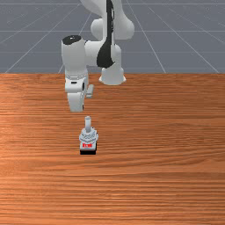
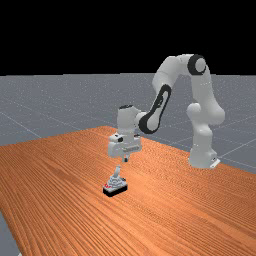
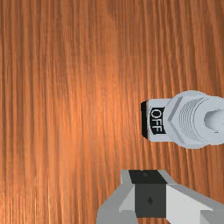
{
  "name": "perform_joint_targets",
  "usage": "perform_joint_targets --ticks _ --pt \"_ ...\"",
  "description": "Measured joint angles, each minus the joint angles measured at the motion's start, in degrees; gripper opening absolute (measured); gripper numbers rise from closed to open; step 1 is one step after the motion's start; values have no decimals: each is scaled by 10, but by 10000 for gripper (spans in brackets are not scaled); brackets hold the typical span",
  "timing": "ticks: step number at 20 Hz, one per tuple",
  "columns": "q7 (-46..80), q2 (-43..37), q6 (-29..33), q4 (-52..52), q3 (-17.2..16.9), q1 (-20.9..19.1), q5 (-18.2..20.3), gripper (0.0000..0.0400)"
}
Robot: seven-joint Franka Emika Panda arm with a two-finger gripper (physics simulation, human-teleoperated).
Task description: Turn on the trigger
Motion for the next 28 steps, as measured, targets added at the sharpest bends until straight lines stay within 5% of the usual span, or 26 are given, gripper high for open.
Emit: perform_joint_targets --ticks 10,15,24,28 --pt "-4 -3 1 -5 11 6 6 0" --pt "37 14 -2 20 -4 23 -26 0" --pt "-9 48 -34 79 24 6 17 0" --pt "6 29 -30 50 14 13 -1 0"
